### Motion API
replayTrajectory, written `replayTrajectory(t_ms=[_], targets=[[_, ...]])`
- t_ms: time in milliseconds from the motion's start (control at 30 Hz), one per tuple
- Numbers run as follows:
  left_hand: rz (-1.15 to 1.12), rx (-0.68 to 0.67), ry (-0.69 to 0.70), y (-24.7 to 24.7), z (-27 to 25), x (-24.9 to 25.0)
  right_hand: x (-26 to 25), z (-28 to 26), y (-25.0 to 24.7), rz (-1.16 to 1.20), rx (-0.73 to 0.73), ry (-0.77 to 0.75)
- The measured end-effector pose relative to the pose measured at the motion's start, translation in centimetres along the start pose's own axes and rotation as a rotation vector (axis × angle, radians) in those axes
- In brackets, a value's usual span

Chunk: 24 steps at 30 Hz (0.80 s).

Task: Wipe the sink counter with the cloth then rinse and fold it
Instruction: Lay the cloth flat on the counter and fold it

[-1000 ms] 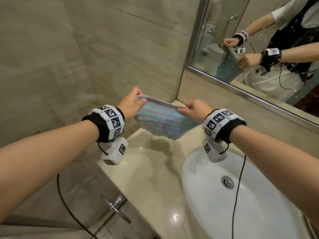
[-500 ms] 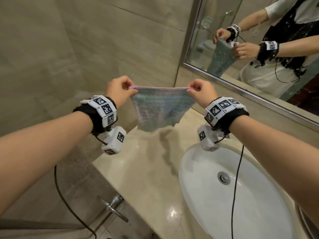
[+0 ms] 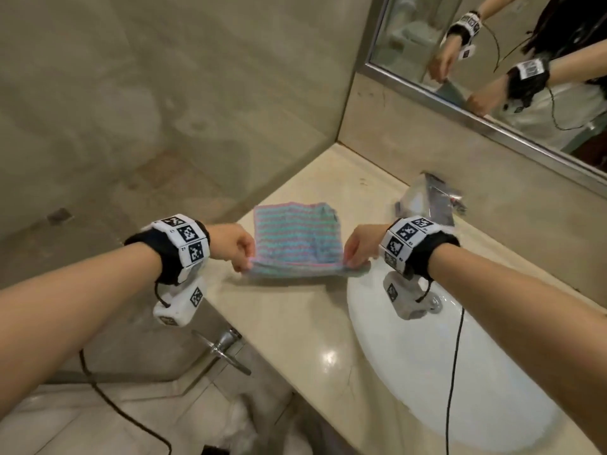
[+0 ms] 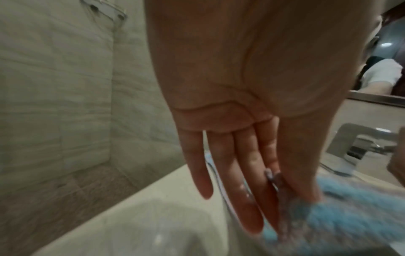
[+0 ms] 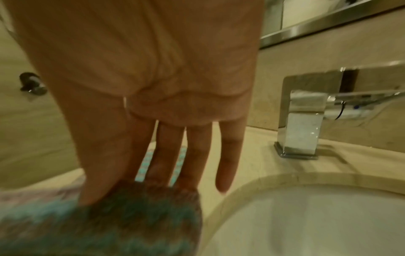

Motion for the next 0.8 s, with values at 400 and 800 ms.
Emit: replayTrajectory(t_ms=[400,800], targets=[[-0.075,0.338,-0.099,-3.3,1.5,-4.4,-0.4,3.4,-3.6,0.149,0.365,0.045],[-0.102,0.665,-0.237,-7.9,3.6,-5.7,0.3,7.8,-7.0,0.405,0.464,0.129]])
Point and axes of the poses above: each hand's wrist, its own z-axis towards the middle knuckle, its own y-axis out of the palm, x = y × z, the point moved 10 cm from there along z, towards the middle knuckle, and after that the axes turned 12 degrees about y, right-handed, at the moved point
